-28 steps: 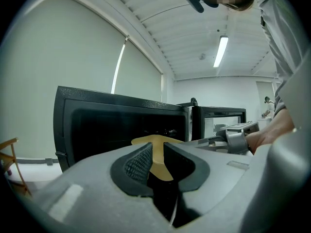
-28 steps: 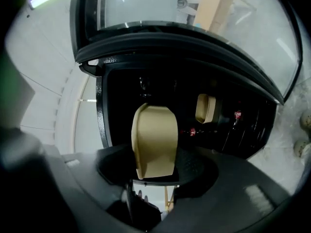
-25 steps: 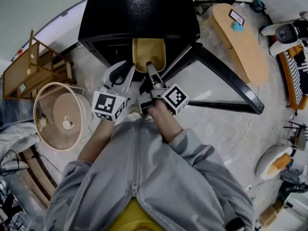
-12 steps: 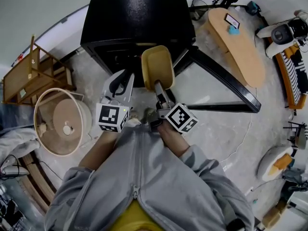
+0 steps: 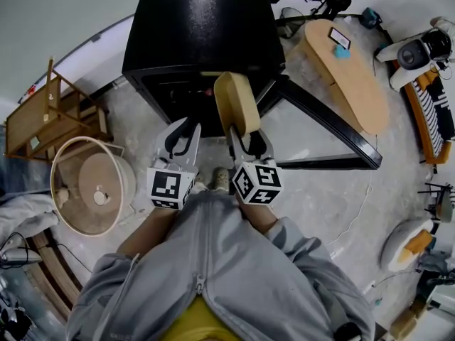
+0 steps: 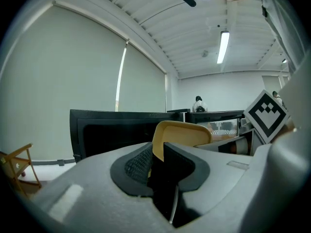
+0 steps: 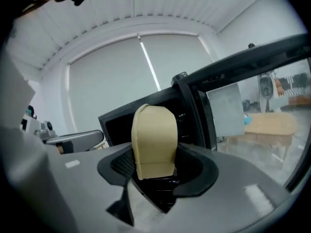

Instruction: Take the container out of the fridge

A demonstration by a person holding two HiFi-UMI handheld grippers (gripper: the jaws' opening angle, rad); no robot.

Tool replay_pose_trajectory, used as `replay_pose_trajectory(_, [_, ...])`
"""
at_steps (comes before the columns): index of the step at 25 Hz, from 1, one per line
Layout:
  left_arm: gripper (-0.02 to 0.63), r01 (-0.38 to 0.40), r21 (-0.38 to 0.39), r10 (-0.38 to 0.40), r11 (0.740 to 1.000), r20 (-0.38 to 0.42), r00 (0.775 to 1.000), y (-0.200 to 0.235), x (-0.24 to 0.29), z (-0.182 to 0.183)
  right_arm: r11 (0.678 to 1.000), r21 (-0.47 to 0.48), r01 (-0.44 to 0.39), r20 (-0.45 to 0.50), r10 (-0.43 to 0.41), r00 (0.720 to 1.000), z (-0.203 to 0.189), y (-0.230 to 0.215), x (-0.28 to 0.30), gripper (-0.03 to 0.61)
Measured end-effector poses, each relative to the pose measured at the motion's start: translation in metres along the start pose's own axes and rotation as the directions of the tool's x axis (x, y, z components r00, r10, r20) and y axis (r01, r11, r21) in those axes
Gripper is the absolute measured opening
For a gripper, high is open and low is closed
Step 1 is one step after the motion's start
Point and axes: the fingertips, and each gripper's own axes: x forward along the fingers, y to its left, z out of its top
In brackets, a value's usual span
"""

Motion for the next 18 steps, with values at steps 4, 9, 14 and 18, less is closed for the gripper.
replay_pose_trajectory(4, [0.073, -0.006, 0.02, 0.006, 1.0, -0.018, 1.0, 0.0, -0.004, -0.006, 0.992, -0.124, 0.0, 0.002, 0.0, 1.0, 0.002, 0.004, 0.001, 0.213])
replay_pose_trajectory(9, [0.003, -0.016, 0.015, 0.017, 1.0, -0.028, 0.999, 0.002, -0.004, -0.011, 0.987, -0.16, -0.001, -0.006, 0.0, 1.0, 0.002, 0.004, 0.006, 0.213])
replay_pose_trajectory(14, [0.003, -0.013, 0.017, 0.014, 1.0, -0.041, 0.999, 0.004, -0.002, -0.015, 0.984, -0.179, -0.017, -0.012, 0.015, 1.0, 0.001, 0.009, 0.01, 0.213])
replay_pose_trajectory(18, [0.003, -0.013, 0.016, 0.014, 1.0, -0.061, 0.998, 0.005, 0.0, -0.019, 0.98, -0.196, -0.027, -0.026, 0.023, 0.999, -0.002, 0.012, 0.014, 0.212])
